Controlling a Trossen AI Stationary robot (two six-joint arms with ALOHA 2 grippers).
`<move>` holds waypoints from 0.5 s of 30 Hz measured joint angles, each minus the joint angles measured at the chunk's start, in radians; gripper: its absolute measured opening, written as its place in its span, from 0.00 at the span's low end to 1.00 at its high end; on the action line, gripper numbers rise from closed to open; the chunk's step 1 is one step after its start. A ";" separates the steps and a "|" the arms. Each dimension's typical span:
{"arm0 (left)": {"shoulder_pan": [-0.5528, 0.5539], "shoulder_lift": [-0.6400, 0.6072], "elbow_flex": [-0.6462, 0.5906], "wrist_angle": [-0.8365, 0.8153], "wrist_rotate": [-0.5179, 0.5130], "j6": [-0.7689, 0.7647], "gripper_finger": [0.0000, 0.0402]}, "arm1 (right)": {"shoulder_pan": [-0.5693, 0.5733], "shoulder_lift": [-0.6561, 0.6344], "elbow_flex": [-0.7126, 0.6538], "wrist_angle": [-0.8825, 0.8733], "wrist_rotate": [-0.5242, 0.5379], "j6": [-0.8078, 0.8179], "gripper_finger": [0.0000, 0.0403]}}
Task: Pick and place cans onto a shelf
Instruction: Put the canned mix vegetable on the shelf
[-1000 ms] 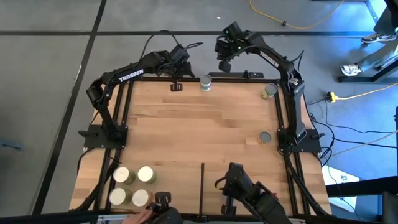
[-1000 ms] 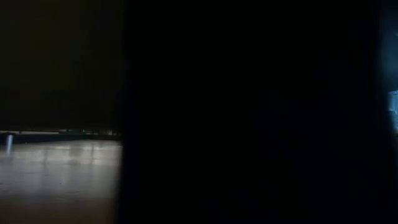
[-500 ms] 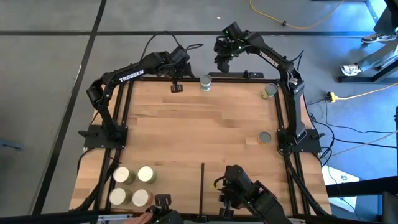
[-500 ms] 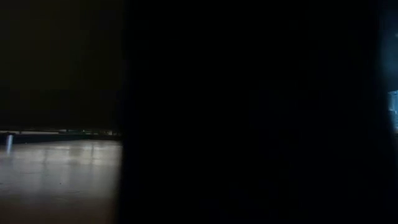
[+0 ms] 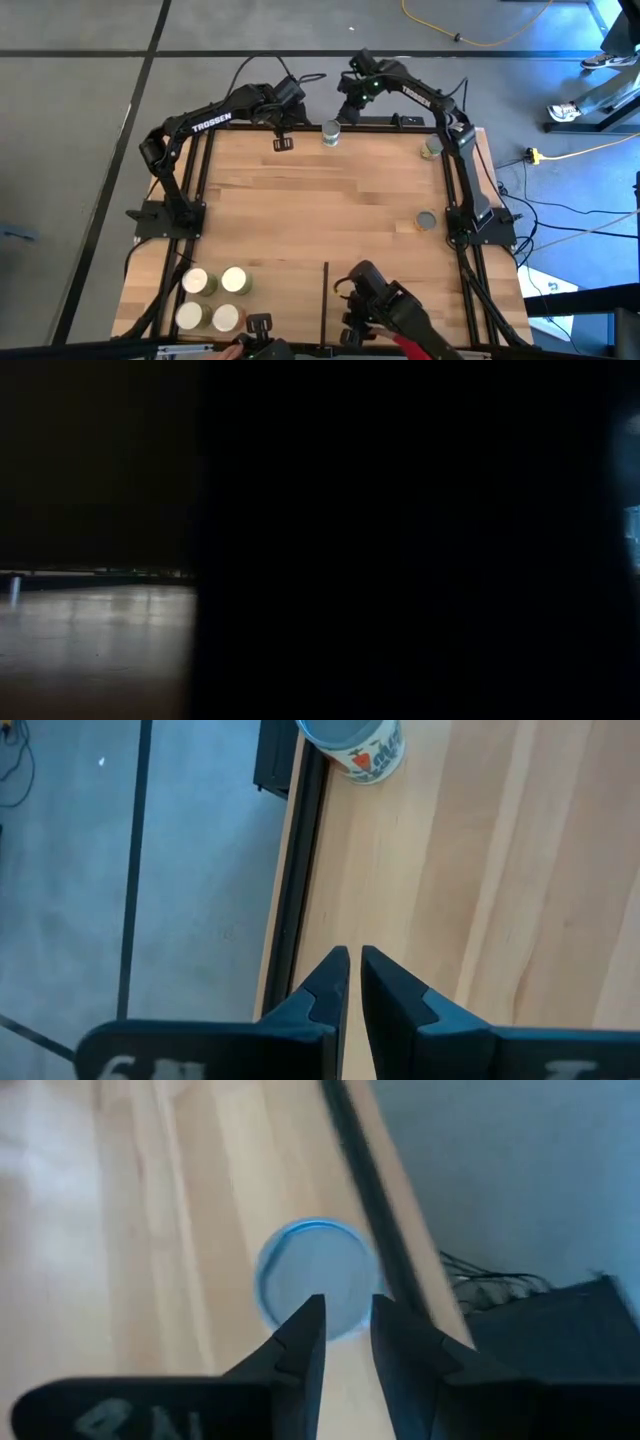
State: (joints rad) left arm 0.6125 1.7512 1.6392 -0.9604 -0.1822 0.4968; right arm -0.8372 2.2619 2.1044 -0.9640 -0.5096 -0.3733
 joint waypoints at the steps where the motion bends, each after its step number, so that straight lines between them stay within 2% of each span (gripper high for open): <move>1: 0.000 0.000 0.000 0.000 0.000 0.000 0.06 | 0.001 0.008 0.000 0.000 -0.018 0.001 0.21; 7: 0.000 0.000 0.000 0.000 0.000 0.001 0.06 | 0.013 0.041 0.000 0.008 0.065 0.000 0.21; 15: 0.000 0.000 0.000 0.000 0.000 0.002 0.06 | 0.014 0.054 0.000 0.033 0.063 0.000 0.21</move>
State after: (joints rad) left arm 0.6128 1.7512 1.6390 -0.9604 -0.1822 0.4984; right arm -0.8234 2.3157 2.1044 -0.9314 -0.4465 -0.3737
